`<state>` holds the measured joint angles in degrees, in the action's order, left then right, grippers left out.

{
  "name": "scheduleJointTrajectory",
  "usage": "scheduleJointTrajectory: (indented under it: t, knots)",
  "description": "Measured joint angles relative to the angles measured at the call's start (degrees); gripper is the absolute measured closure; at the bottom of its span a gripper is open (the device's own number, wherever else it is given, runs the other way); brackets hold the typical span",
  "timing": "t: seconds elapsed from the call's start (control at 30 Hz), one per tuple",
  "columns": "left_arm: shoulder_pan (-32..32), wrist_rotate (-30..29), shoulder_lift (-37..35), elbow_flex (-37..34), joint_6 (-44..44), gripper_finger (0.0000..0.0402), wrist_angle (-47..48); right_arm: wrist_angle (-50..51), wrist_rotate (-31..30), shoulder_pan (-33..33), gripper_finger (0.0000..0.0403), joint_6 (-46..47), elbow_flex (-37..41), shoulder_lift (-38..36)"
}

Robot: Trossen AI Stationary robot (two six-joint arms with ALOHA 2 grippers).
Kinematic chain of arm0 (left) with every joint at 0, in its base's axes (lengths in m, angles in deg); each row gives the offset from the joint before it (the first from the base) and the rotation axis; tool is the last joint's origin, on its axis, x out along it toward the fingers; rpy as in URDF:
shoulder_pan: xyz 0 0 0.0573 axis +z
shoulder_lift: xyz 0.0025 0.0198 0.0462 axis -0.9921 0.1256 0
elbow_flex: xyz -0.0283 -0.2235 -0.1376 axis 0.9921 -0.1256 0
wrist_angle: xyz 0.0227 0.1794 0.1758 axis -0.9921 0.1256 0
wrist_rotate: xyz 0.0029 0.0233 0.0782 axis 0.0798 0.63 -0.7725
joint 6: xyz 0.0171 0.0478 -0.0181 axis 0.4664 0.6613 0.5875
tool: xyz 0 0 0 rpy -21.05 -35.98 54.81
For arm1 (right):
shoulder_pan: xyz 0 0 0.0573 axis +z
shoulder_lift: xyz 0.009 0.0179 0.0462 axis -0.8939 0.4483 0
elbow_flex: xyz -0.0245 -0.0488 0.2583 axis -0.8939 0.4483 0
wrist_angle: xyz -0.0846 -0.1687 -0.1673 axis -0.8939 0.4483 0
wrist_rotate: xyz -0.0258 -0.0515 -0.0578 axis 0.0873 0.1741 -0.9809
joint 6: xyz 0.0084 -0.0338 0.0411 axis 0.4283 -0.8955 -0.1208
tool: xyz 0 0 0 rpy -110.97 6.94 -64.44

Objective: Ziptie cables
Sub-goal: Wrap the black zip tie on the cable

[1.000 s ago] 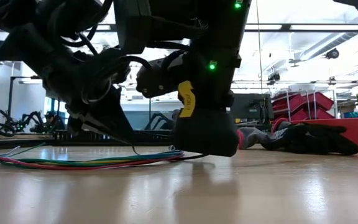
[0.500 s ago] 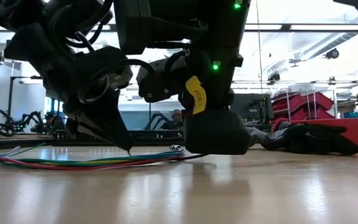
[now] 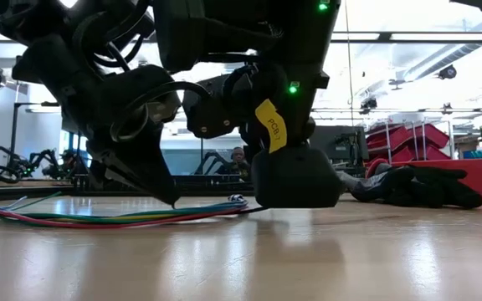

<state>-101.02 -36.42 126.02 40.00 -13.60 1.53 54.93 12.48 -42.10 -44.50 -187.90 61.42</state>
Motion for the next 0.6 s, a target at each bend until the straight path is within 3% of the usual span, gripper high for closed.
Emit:
scheduleJointTrajectory:
  t: [0.6]
  knots:
    - [0.7, 0.9, 0.6, 0.5, 0.5, 0.0402, 0.4, -0.7, 1.9, 0.3, 0.0403, -0.6, 0.0, -0.1]
